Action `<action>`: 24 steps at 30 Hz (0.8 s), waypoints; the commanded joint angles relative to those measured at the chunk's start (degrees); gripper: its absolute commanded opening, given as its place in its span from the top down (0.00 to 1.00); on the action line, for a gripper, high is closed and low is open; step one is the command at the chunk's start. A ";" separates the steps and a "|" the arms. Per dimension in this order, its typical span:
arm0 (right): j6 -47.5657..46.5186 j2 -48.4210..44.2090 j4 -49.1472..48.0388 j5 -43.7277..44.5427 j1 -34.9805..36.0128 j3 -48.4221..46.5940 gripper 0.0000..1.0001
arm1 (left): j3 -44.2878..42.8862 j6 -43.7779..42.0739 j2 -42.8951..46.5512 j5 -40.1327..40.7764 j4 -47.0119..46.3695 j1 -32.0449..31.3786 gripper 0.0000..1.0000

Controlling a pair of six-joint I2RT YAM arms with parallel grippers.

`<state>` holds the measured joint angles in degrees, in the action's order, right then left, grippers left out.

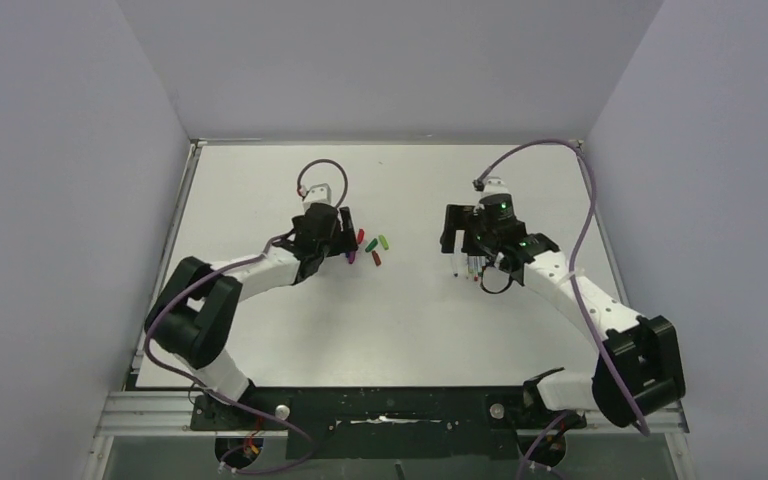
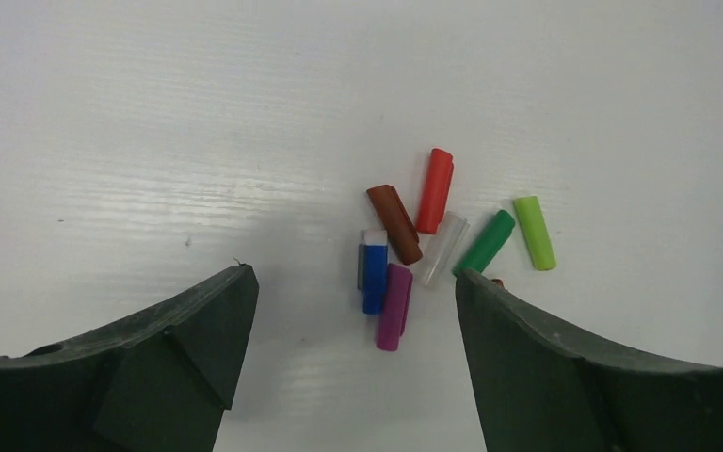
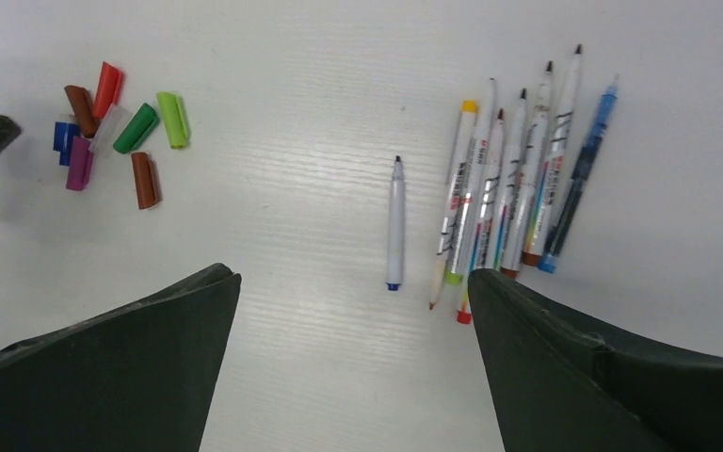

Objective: Open the pen caps

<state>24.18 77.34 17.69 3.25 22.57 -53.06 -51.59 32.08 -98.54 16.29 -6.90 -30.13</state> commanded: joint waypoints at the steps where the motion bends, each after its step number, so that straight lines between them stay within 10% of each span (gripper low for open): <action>1: -0.13 -9.76 -3.75 5.83 -2.91 4.45 0.02 | 3.38 -1.01 12.39 4.97 -2.04 -1.14 0.22; 12: -7.82 -18.30 -18.82 25.71 -8.27 20.16 0.02 | 18.86 -2.82 38.20 14.15 -7.75 -1.27 0.21; 24: -14.93 -11.46 -49.46 27.50 -17.42 32.77 0.02 | 36.10 -13.96 52.12 28.31 -23.83 1.13 0.21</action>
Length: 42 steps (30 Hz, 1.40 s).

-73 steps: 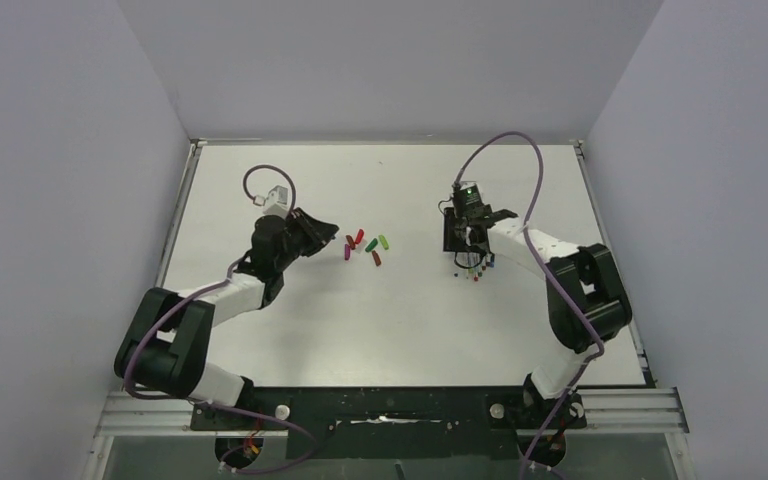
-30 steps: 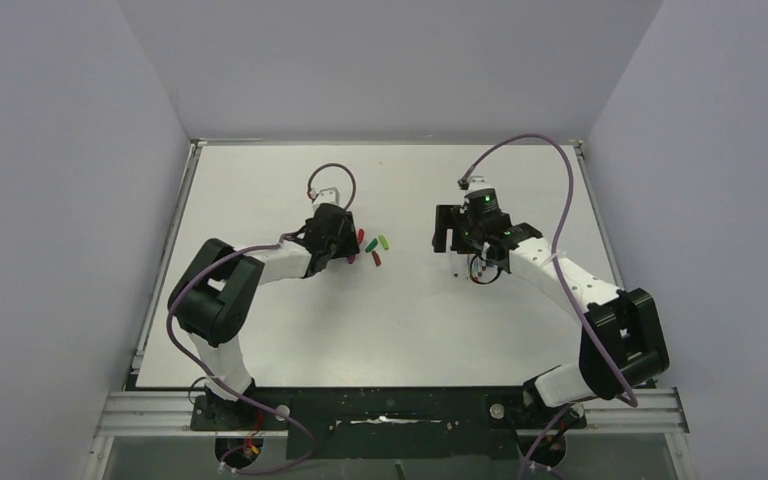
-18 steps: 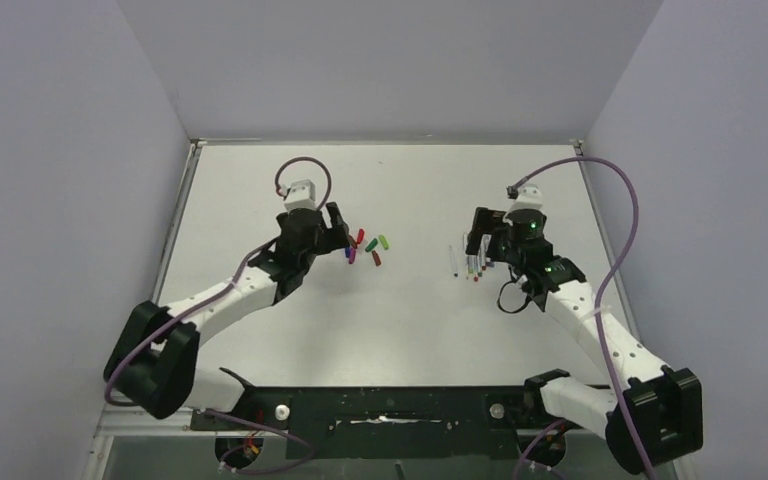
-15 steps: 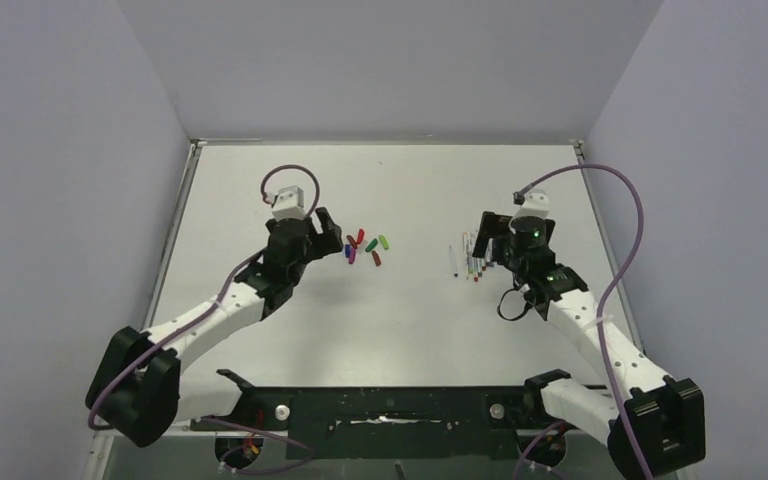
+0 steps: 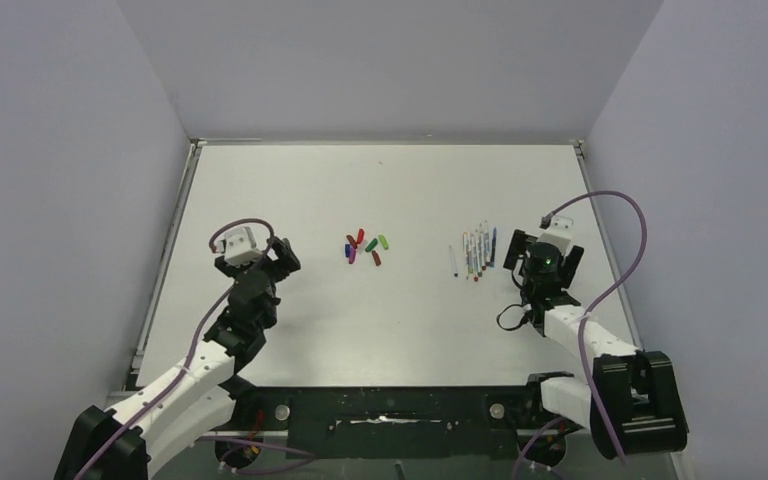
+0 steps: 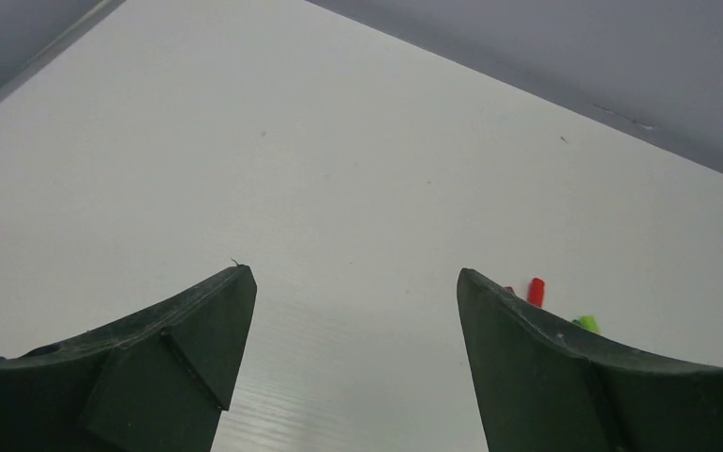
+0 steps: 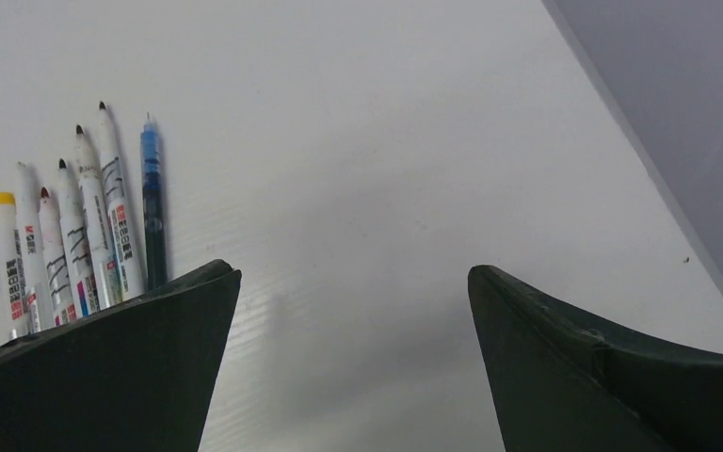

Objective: Open the pen caps

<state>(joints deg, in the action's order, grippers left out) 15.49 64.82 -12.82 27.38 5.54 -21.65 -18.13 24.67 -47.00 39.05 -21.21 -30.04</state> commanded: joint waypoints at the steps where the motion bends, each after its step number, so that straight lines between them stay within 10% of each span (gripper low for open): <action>1: -6.70 2.31 -20.90 4.05 -0.74 1.72 0.02 | 3.44 -7.43 0.23 6.16 -10.68 1.49 0.21; 20: -5.09 22.46 -29.03 -8.01 -14.68 -5.78 0.02 | 8.39 -13.07 -24.05 -6.67 -36.61 23.27 0.20; 42: -14.57 22.98 -37.52 -8.79 -7.93 -2.05 0.02 | 3.96 -19.25 -42.62 -10.60 -47.54 25.73 0.20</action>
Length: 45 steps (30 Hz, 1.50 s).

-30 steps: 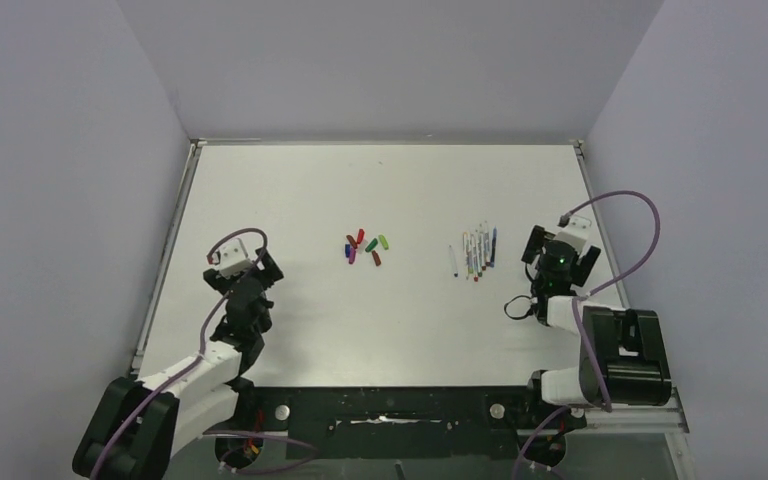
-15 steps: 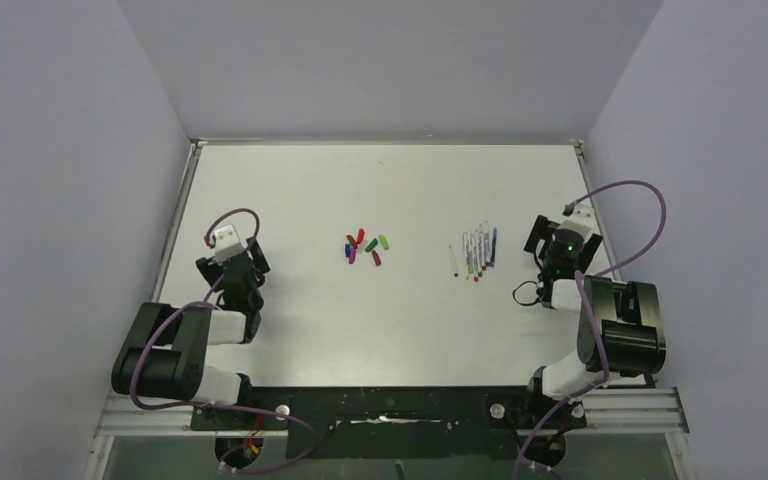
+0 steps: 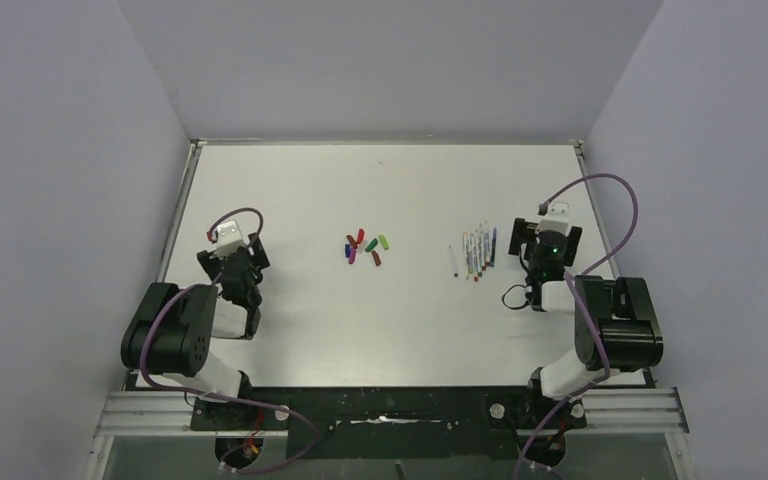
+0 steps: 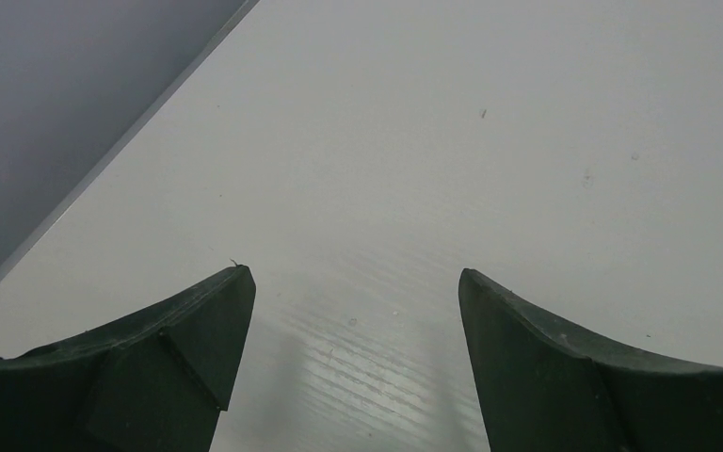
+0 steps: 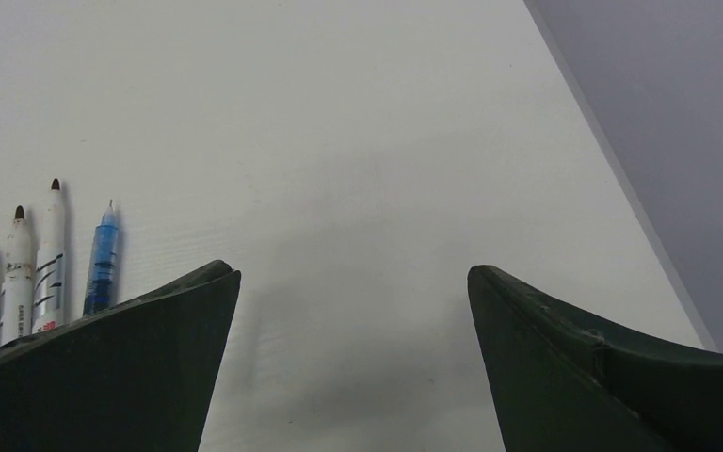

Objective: Open the pen caps

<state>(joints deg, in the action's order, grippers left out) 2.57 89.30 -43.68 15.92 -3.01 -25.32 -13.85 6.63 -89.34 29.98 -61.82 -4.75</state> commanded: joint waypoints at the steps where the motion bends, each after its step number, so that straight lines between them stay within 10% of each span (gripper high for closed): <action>1: -1.55 -1.85 -7.47 3.31 0.67 2.23 0.02 | -0.38 -0.63 -0.03 -1.66 -6.38 0.45 0.20; 9: 3.90 -2.09 -29.33 -0.94 -5.26 14.75 0.02 | -0.58 -0.66 -0.13 -2.34 -6.32 0.74 0.20; 45: 2.23 -1.57 -24.87 -0.98 -3.80 12.14 0.02 | 1.72 -2.41 -2.46 -11.62 -11.87 2.38 0.19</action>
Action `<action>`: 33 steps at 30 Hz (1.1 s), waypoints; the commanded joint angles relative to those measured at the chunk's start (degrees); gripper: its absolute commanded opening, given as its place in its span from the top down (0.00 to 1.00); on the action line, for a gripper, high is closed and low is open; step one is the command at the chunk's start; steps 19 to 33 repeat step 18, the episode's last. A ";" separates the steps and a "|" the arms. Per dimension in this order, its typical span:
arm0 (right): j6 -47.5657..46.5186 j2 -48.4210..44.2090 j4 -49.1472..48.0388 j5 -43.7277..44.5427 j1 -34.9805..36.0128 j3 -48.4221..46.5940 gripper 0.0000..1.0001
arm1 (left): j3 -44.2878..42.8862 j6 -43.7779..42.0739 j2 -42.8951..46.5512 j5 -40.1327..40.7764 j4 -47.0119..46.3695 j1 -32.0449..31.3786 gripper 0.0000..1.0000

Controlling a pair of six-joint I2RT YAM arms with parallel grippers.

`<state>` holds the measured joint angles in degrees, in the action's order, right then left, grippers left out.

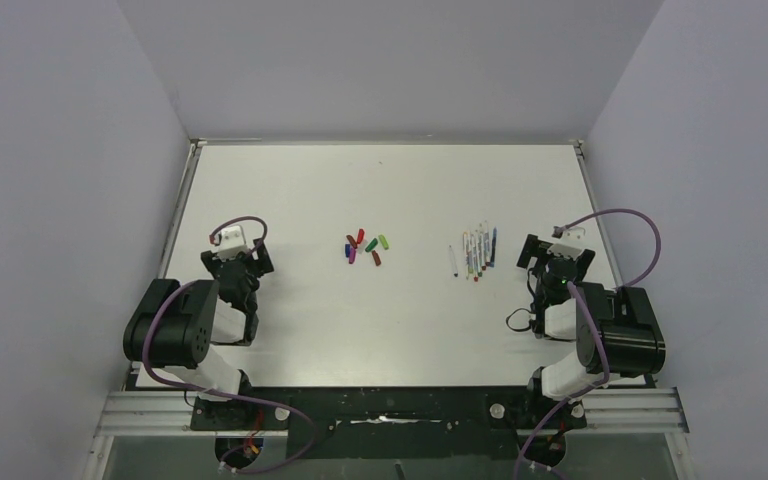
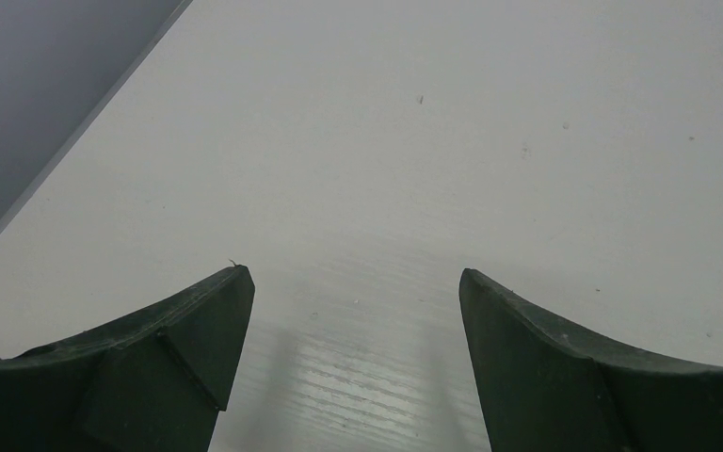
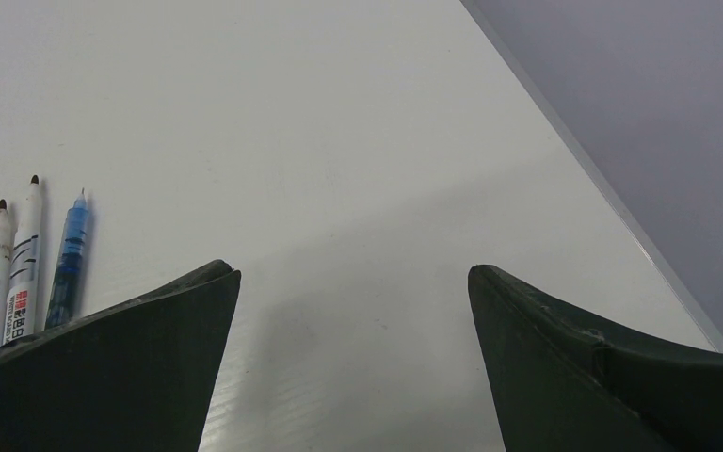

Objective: Open the pen caps

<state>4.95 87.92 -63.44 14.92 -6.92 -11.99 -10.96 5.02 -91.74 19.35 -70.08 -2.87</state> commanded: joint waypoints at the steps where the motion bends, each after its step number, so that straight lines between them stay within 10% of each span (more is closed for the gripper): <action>1: -0.20 -0.20 -5.11 0.02 0.11 -1.20 0.02 | -1.17 -0.76 -0.09 -1.04 -3.65 0.54 0.19; 33: -0.20 -0.20 -5.11 0.02 0.14 -1.20 0.02 | -1.71 -0.25 0.08 -4.36 -2.27 2.26 0.19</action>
